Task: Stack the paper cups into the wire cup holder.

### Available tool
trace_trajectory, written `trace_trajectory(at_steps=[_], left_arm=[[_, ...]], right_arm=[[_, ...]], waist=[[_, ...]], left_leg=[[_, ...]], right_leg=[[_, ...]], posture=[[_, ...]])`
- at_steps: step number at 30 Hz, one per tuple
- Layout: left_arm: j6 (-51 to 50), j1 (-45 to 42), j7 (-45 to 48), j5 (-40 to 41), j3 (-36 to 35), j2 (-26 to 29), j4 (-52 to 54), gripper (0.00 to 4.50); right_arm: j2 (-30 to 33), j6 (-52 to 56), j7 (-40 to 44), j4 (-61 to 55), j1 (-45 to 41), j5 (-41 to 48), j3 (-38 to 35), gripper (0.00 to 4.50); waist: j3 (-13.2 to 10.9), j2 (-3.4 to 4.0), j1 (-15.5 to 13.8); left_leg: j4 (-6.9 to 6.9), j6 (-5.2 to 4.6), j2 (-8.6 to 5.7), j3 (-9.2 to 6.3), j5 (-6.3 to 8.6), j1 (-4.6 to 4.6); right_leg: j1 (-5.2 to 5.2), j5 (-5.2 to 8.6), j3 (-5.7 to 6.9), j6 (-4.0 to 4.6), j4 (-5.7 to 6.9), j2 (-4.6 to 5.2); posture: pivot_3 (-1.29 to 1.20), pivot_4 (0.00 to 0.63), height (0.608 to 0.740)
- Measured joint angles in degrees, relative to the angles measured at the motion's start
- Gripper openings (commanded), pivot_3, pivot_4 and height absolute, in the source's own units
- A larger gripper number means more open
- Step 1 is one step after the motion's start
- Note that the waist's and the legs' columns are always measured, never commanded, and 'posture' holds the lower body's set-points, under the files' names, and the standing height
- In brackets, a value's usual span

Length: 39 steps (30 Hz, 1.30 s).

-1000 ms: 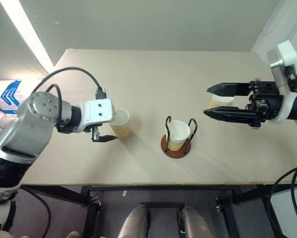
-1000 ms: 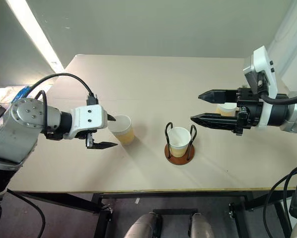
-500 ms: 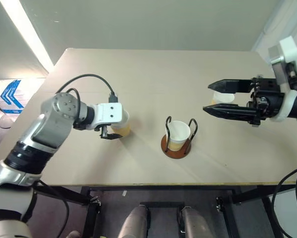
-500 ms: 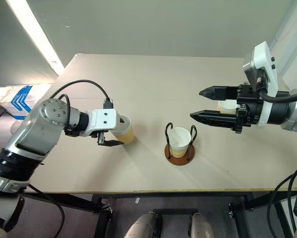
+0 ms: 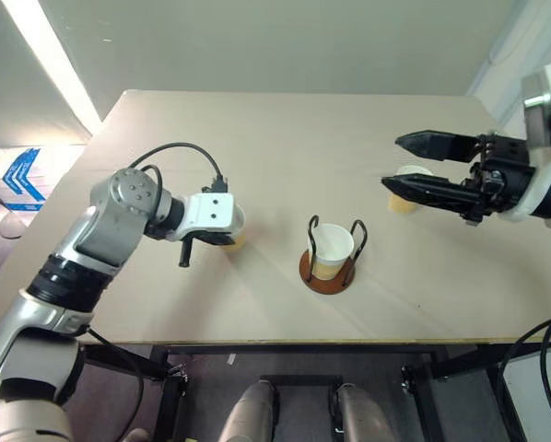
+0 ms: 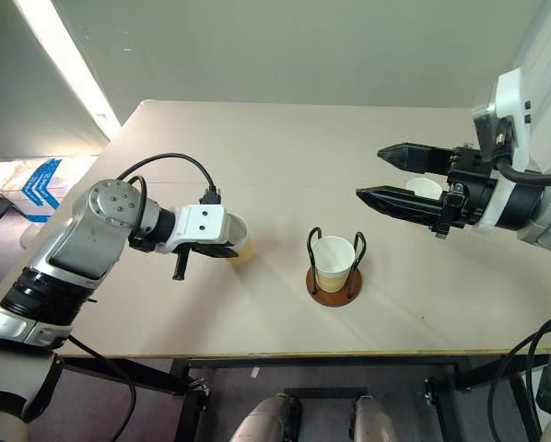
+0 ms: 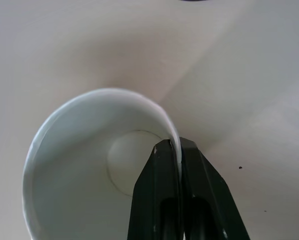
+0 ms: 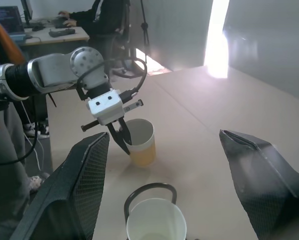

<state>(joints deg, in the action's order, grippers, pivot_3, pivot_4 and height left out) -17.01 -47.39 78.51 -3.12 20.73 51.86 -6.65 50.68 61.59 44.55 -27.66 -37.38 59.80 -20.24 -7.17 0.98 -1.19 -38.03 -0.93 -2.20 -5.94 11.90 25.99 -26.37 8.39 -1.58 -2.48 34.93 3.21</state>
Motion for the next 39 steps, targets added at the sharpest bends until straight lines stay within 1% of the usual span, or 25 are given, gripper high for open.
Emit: trace_trajectory(at_steps=[2, 7, 10, 15, 20, 23, 26, 29, 34, 35, 37, 39], left_arm=[[0.3, -0.9, 1.1, 0.6, -0.4, 0.1, -0.5, 0.02], [0.3, -4.2, 4.5, 3.7, -2.1, -0.3, -1.1, 0.02], [-0.7, -7.2, 6.9, 6.1, -3.2, -0.8, -1.2, 0.02], [-2.8, -11.2, 10.4, 10.6, -4.4, -1.9, -1.2, 0.02], [-5.6, -15.3, 11.6, 17.2, -4.1, -2.5, -1.0, 0.02], [-5.8, -18.9, 11.6, 21.6, -1.7, -2.1, -0.6, 0.02], [-5.4, -22.0, 11.7, 24.6, 0.9, -2.4, -1.2, 0.02], [-4.2, -25.5, 11.7, 26.8, 3.6, -4.0, -2.9, 0.02], [0.7, -30.7, 11.7, 28.3, 8.8, -9.1, -7.4, 0.02], [1.7, -31.2, 11.7, 28.5, 10.0, -9.9, -8.6, 0.02], [3.3, -31.6, 11.7, 28.9, 12.0, -10.9, -10.1, 0.02], [5.1, -32.3, 11.7, 29.0, 14.2, -11.9, -11.8, 0.02]], right_arm=[[1.3, -1.2, 1.9, -0.5, 3.8, 0.0, -0.5, 3.72], [7.3, -5.8, 10.0, -3.8, 14.8, -1.7, -2.0, 3.72], [8.1, -7.9, 12.9, -4.7, 19.3, -2.1, -3.2, 3.72], [8.1, -9.8, 13.5, -6.2, 21.4, 0.0, -6.5, 3.72], [8.1, -9.6, 10.8, -6.9, 21.0, 6.7, -8.8, 3.72], [8.4, -9.4, 7.9, -7.4, 19.8, 12.5, -9.5, 3.72], [9.4, -9.6, 6.3, -9.0, 19.8, 15.3, -10.3, 3.72], [9.8, -9.8, 5.9, -9.7, 21.6, 15.2, -10.6, 3.72], [10.0, -10.4, 5.9, -10.3, 25.8, 12.9, -11.1, 3.72], [10.0, -10.8, 5.8, -10.6, 26.3, 12.7, -11.3, 3.72], [10.0, -11.2, 5.5, -11.1, 26.9, 12.4, -11.5, 3.72], [10.0, -11.4, 4.8, -11.3, 27.8, 12.4, -11.9, 3.72]], waist=[[0.0, 0.01, -0.2], [0.0, -0.01, -0.4], [0.0, -0.01, -0.3], [0.0, -0.01, -0.1], [0.0, -0.03, -0.1], [0.0, -0.02, -0.1], [0.0, -0.03, -0.2], [0.0, -0.03, -0.5], [0.0, -0.02, -0.6], [0.0, -0.02, -0.6], [0.0, -0.02, -0.5], [0.0, -0.03, -0.4]], left_leg=[[0.00, 0.00, -0.02, 0.03, 0.00, 0.04], [-0.02, -0.01, -0.02, 0.04, 0.06, 0.10], [-0.04, -0.02, -0.03, 0.06, 0.06, 0.09], [-0.04, -0.08, -0.03, 0.08, 0.01, 0.05], [-0.06, -0.12, -0.04, 0.09, 0.00, 0.07], [-0.07, -0.17, -0.06, 0.09, 0.03, 0.05], [-0.09, -0.20, -0.06, 0.07, 0.06, 0.07], [-0.12, -0.27, -0.09, 0.05, 0.11, 0.09], [-0.23, -0.44, -0.10, 0.13, 0.29, 0.09], [-0.23, -0.45, -0.09, 0.17, 0.32, 0.09], [-0.23, -0.46, -0.06, 0.22, 0.35, 0.07], [-0.24, -0.47, -0.06, 0.25, 0.37, 0.08]], right_leg=[[0.00, 0.01, -0.01, -0.01, -0.02, 0.02], [0.00, 0.05, -0.01, -0.08, -0.06, 0.03], [0.02, 0.06, -0.04, -0.10, -0.06, 0.03], [0.06, 0.03, -0.07, -0.27, -0.05, 0.02], [0.11, 0.04, -0.09, -0.41, -0.10, 0.02], [0.16, 0.13, -0.14, -0.57, -0.10, 0.02], [0.20, 0.20, -0.13, -0.67, -0.12, 0.02], [0.29, 0.22, -0.13, -0.71, -0.25, 0.04], [0.42, 0.14, -0.15, -0.92, -0.50, 0.10], [0.43, 0.12, -0.14, -0.99, -0.52, 0.10], [0.44, -0.12, -0.14, -1.47, -0.57, 0.10], [0.44, -0.12, -0.14, -1.56, -0.63, 0.10]], posture=[[0.00, 0.150, 0.740], [0.00, 0.150, 0.740], [0.00, 0.150, 0.740], [0.00, 0.150, 0.740], [0.00, 0.150, 0.740], [0.00, 0.150, 0.740], [0.00, 0.150, 0.740], [0.00, 0.150, 0.740], [0.00, 0.150, 0.740], [0.00, 0.150, 0.740], [0.00, 0.150, 0.740], [0.00, 0.150, 0.740]])
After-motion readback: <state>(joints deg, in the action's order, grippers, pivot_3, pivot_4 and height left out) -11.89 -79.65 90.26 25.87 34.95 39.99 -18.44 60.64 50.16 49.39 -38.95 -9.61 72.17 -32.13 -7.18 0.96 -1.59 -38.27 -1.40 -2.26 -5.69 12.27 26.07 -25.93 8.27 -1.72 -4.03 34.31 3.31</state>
